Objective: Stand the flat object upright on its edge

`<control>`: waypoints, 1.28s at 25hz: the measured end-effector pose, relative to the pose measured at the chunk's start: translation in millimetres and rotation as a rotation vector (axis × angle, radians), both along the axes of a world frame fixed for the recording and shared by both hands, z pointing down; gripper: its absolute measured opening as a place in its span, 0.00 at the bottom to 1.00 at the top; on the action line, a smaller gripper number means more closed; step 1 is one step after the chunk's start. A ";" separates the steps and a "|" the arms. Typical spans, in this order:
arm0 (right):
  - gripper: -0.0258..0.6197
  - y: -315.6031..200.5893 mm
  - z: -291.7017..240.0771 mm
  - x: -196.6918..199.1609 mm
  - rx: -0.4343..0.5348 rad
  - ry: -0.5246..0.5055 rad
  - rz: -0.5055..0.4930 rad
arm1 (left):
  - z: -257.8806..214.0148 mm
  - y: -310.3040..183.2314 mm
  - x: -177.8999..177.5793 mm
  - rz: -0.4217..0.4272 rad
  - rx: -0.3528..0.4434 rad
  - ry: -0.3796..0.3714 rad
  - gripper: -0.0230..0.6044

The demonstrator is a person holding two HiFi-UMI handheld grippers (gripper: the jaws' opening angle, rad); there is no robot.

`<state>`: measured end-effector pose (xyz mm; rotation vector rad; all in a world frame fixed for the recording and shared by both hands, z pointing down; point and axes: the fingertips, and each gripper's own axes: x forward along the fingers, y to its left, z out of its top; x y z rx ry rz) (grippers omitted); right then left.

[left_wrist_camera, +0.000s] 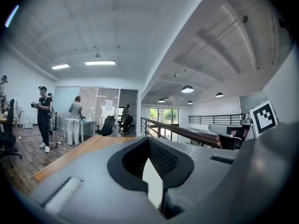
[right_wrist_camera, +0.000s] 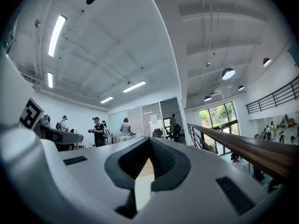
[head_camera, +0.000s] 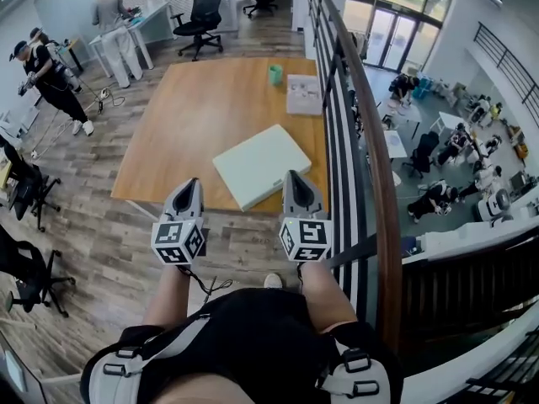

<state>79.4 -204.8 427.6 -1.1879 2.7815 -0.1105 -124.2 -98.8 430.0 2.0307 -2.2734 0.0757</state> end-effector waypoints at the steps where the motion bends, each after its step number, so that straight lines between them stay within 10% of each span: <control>1: 0.05 -7.4 1.5 0.3 -0.003 0.002 -0.004 | -0.1 -9.4 1.5 0.001 0.000 -0.001 0.04; 16: 0.05 -59.0 31.3 -17.9 -0.056 0.036 0.074 | 22.7 -88.8 -18.7 0.110 -0.041 0.002 0.04; 32: 0.05 -92.2 48.1 -45.3 -0.138 0.056 0.439 | 22.8 -187.1 -99.5 0.382 -0.095 -0.020 0.04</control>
